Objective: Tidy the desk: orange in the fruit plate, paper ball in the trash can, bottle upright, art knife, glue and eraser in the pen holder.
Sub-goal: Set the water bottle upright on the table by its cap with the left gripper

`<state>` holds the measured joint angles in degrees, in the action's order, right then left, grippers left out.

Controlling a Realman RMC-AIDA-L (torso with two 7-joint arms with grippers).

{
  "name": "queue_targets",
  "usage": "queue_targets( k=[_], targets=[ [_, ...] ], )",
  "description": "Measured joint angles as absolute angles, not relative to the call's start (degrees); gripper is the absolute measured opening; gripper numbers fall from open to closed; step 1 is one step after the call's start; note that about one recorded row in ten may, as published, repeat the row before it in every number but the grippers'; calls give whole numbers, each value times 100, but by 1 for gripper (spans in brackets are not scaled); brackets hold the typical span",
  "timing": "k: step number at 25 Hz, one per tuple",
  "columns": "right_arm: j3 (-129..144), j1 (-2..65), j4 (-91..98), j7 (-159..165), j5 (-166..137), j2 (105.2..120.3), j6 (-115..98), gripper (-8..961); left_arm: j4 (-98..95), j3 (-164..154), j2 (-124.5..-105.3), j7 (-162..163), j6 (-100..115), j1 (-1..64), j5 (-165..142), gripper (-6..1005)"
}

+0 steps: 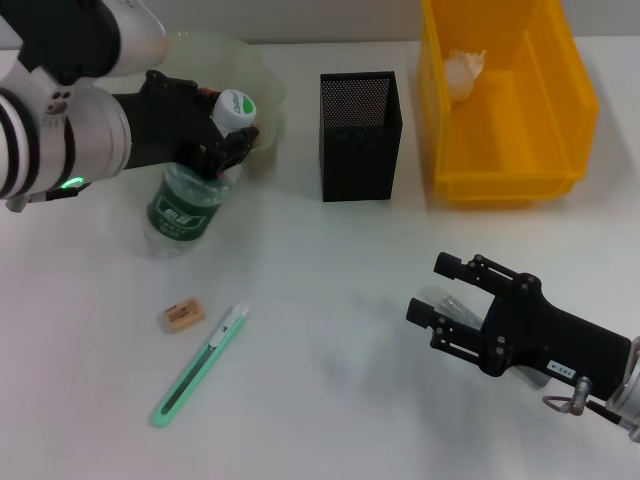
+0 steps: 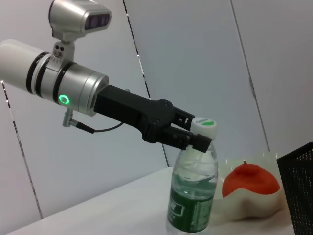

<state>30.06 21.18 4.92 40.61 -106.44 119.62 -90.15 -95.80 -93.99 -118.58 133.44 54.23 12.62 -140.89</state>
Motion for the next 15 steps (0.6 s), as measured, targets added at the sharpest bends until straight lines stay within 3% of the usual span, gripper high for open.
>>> queue_targets(
  k=[15],
  targets=[
    [3006, 2206, 492, 4055, -10644, 11962, -8870, 723, -9580, -9098, -11856, 13023, 5463, 1124, -13598, 445]
  ],
)
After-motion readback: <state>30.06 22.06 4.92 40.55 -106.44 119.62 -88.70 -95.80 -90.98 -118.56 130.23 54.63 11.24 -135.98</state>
